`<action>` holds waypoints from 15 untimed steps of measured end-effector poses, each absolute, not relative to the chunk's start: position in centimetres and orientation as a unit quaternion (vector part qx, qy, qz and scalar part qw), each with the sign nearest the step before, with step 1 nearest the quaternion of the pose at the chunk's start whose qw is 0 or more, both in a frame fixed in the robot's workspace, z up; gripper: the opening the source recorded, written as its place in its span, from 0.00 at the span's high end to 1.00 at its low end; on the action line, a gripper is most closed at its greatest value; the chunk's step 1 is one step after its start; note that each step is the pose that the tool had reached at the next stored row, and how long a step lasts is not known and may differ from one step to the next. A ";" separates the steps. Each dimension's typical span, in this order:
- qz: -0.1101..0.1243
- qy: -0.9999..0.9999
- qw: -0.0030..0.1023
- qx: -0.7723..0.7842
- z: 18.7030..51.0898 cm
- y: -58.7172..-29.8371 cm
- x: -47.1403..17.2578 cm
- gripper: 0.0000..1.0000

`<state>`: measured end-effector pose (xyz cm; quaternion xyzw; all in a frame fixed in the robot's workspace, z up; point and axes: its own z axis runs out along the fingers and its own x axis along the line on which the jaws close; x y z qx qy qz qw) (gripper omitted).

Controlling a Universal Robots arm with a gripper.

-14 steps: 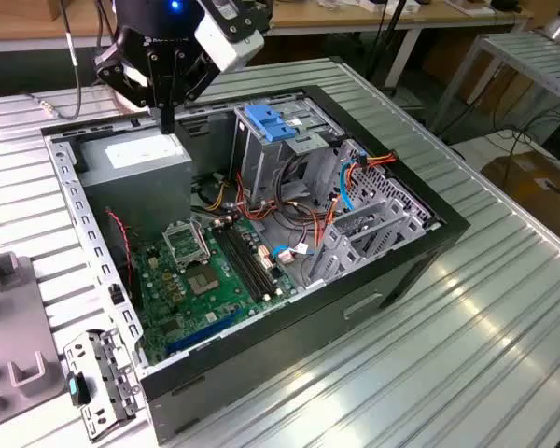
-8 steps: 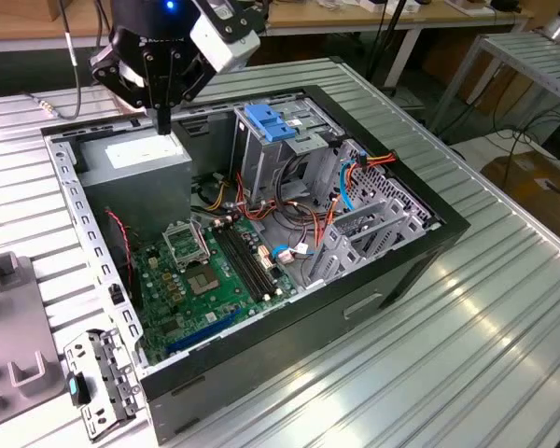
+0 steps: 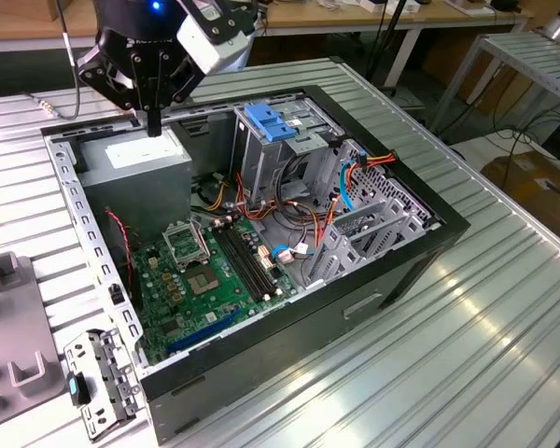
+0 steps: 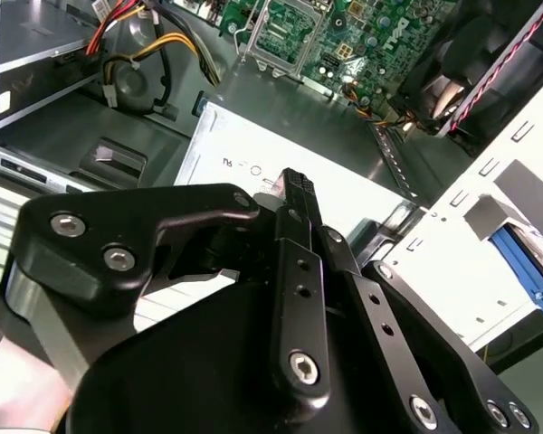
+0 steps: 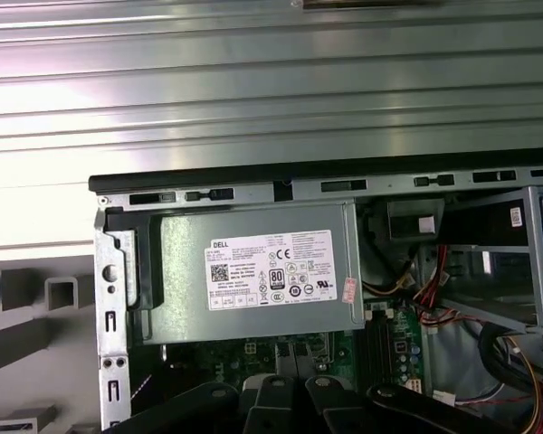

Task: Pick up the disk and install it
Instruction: 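Reach for the disk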

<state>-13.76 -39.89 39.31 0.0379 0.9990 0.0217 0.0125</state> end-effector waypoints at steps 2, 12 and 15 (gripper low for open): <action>0.022 0.999 0.012 0.038 39.3 -39.9 -14.0 0.89; 0.022 0.999 0.011 0.038 39.3 -39.9 -15.0 0.89; 0.022 0.999 0.010 0.038 39.3 -39.9 -15.4 0.89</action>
